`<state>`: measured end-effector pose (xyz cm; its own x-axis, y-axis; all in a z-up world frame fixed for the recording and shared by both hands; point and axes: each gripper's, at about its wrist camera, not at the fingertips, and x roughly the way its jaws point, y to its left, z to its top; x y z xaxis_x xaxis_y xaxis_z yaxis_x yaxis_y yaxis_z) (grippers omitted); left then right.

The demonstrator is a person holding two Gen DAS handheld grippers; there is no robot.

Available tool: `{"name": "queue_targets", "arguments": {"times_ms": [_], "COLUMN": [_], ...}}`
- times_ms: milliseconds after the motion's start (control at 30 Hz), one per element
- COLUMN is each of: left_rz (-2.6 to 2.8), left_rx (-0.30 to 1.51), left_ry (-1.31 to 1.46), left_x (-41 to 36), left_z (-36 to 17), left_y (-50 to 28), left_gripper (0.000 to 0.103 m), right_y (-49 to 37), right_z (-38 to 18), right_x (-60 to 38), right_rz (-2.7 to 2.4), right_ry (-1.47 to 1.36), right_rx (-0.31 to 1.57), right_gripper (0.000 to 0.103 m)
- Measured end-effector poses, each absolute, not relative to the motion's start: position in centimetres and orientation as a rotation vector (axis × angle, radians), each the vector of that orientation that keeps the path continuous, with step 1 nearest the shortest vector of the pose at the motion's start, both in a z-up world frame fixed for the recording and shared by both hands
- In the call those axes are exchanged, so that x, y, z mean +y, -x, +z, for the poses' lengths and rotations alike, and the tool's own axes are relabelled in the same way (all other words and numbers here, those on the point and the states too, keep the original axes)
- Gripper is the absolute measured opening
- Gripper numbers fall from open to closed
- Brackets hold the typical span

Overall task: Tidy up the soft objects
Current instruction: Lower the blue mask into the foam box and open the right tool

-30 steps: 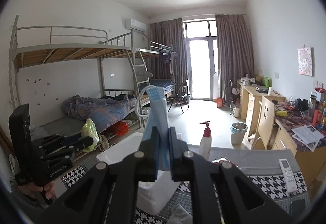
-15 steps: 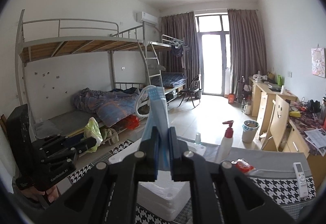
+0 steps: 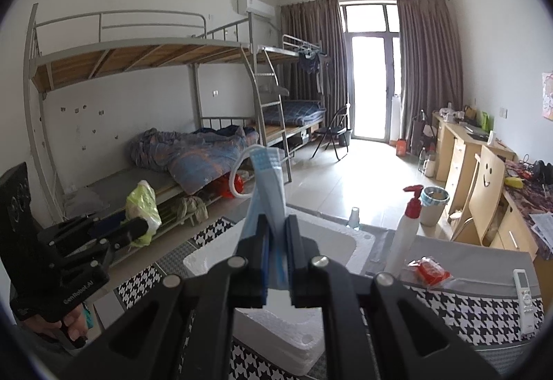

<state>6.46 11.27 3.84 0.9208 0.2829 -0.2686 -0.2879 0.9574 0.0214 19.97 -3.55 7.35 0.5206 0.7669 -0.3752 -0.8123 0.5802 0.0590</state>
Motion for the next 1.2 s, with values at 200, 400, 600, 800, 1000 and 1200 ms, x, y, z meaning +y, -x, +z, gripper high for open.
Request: {"name": "queue_targets", "arguments": {"times_ms": [200, 400, 600, 800, 1000, 1200], "left_rz": [0.298, 0.307, 0.319, 0.316, 0.307, 0.291], "left_rx": [0.281, 0.288, 0.293, 0.3, 0.304, 0.305], "left_ry": [0.023, 0.026, 0.036, 0.037, 0.037, 0.031], "left_x": [11.3, 11.5, 12.0, 12.1, 12.2, 11.9], "left_z": [3.7, 3.6, 3.6, 3.3, 3.3, 3.5], "left_y": [-6.6, -6.9, -7.2, -7.5, -7.7, -8.1], "left_gripper": [0.021, 0.021, 0.021, 0.021, 0.021, 0.021], "right_y": [-20.6, -21.4, -22.6, -23.8, -23.7, -23.4], "right_z": [6.6, 5.9, 5.0, 3.7, 3.2, 3.4], "right_x": [-2.6, -1.4, -0.7, 0.0, 0.3, 0.0], "right_rz": [0.951, 0.953, 0.944, 0.932, 0.937, 0.929], "right_ry": [0.142, 0.154, 0.165, 0.169, 0.176, 0.178], "right_rx": [0.43, 0.464, 0.498, 0.571, 0.588, 0.583], "right_gripper": [0.011, 0.011, 0.012, 0.012, 0.072, 0.075]}}
